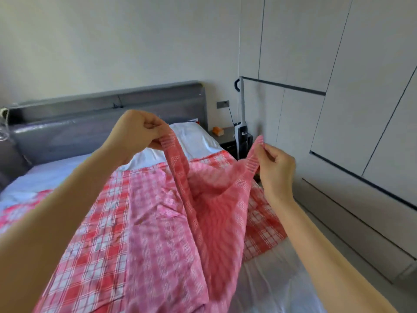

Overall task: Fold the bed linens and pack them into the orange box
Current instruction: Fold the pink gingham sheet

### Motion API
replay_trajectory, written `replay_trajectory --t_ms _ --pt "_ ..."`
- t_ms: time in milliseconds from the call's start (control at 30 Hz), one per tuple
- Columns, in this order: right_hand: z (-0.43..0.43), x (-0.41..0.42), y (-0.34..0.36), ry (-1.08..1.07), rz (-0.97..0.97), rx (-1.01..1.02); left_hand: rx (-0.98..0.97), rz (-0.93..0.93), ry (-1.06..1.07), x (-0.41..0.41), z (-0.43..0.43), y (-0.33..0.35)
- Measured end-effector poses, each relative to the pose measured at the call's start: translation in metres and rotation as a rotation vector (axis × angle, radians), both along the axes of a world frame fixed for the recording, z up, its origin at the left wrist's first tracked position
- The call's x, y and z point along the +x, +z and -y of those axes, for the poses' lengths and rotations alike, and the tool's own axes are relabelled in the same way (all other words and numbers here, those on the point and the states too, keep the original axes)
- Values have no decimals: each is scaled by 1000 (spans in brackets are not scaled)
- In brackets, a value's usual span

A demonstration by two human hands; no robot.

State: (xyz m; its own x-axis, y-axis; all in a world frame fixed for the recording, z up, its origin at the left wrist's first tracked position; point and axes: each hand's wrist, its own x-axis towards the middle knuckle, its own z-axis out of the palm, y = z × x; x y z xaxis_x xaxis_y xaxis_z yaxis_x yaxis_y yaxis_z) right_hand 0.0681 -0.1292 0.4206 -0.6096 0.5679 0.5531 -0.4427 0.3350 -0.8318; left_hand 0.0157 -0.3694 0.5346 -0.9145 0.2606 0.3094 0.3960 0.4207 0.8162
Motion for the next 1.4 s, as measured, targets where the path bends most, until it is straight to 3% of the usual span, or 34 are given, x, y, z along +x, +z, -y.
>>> replay_trajectory --t_ms 100,267,567,767,1033,1167,1267,1333,1400 --pt "52 23 32 43 -59 52 -94 1 -54 26 23 17" --pt "121 47 53 82 -115 195 -60 48 -103 62 31 12" --pt "174 58 11 85 -133 549 192 282 20 79 54 -22" --pt "177 62 3 68 -122 677 120 345 88 81 51 -38" --pt "176 61 -18 1 -64 996 -7 375 150 79 44 -53" --pt "171 72 -21 174 25 990 2 445 53 77 48 -56" --pt "152 69 -12 303 58 747 -31 409 -35 71 54 -55" --pt "141 60 5 325 122 671 -156 312 -95 71 54 -47" --pt "132 49 28 641 343 575 -271 214 -135 71 53 -35"
